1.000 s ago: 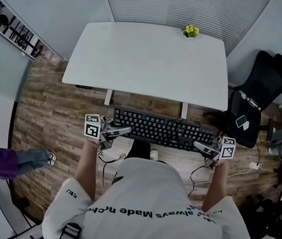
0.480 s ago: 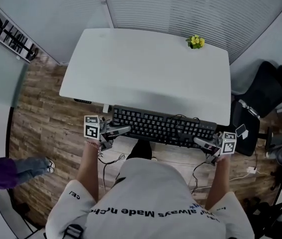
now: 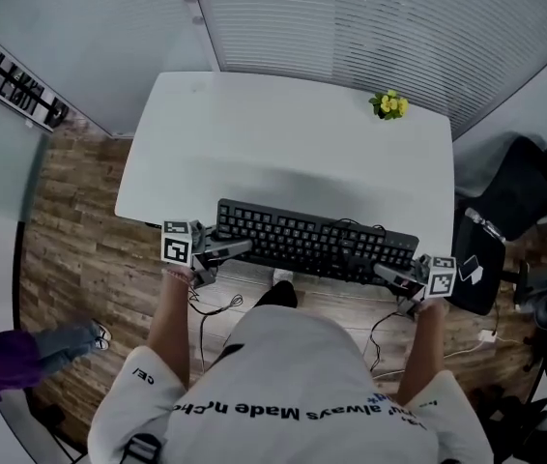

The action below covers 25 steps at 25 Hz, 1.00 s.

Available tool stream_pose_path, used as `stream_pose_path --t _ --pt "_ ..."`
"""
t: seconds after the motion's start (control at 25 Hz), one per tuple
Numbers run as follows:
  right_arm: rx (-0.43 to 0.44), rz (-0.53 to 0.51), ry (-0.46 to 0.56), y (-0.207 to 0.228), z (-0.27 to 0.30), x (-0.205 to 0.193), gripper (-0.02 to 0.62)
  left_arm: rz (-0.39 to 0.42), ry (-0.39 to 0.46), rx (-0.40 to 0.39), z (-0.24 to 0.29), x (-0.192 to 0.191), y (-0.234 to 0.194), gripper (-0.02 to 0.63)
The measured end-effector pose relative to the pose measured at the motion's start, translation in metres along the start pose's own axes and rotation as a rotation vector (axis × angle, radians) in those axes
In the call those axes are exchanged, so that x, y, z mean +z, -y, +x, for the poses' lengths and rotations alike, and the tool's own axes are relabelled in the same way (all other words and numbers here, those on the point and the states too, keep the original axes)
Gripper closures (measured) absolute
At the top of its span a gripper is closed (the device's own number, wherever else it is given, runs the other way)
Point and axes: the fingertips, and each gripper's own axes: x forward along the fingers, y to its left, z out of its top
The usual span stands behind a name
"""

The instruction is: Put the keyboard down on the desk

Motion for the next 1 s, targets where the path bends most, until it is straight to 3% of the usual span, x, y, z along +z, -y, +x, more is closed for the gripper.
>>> stream_pose_path --t 0.68,1.0 --pt "-0.039 -0.077 0.048 -0.001 -0.001 0.006 0.475 0.045 -0.007 0.012 0.003 0.007 0.002 0.479" --pt "-0.157 -0.126 0.099 0.014 0.005 0.023 0.433 0.031 0.028 0.094 -0.002 0.012 -0.015 0.462"
